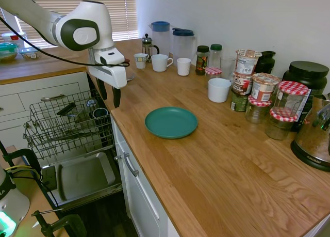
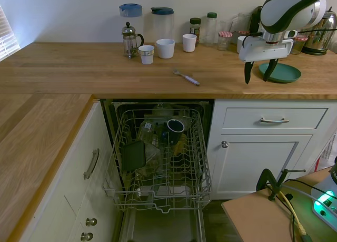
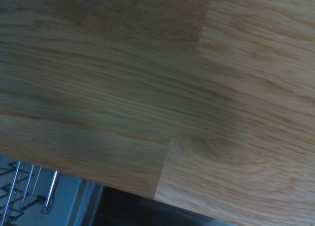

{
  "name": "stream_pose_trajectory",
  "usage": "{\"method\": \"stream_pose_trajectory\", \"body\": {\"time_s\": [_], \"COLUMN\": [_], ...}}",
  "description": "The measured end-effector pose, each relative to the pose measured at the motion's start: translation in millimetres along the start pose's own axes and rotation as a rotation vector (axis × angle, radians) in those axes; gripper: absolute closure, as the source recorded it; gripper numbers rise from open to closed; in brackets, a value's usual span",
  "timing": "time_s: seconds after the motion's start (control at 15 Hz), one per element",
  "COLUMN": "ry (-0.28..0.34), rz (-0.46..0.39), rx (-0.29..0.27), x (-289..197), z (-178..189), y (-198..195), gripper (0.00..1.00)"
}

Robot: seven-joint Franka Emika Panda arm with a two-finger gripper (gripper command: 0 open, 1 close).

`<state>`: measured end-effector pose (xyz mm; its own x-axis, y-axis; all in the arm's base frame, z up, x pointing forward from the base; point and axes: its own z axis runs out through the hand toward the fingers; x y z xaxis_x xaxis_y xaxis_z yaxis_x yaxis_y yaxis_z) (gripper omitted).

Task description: Put the fork in the dishwasher

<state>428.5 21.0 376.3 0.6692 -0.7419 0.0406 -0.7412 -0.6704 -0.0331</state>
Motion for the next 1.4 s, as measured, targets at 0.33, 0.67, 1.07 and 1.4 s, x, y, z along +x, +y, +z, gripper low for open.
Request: {"method": "stream_pose_trajectory", "body": {"time_s": [0.33,0.67,1.07,1.4], "ry": [0.029,0.104,0.100,0.048], "rz": [-0.006,-0.119,-0.234,-0.310], "rx": [0.022,0.037,0.068,0.069], "x": [7.0,3.6,3.8,-9.7], "z": [-7.0,-21.3,-33.0,-9.8], "y": [-4.4,-52.3,-150.4,-228.3], "gripper": [0.00,0.00,0.00,0.00]}}
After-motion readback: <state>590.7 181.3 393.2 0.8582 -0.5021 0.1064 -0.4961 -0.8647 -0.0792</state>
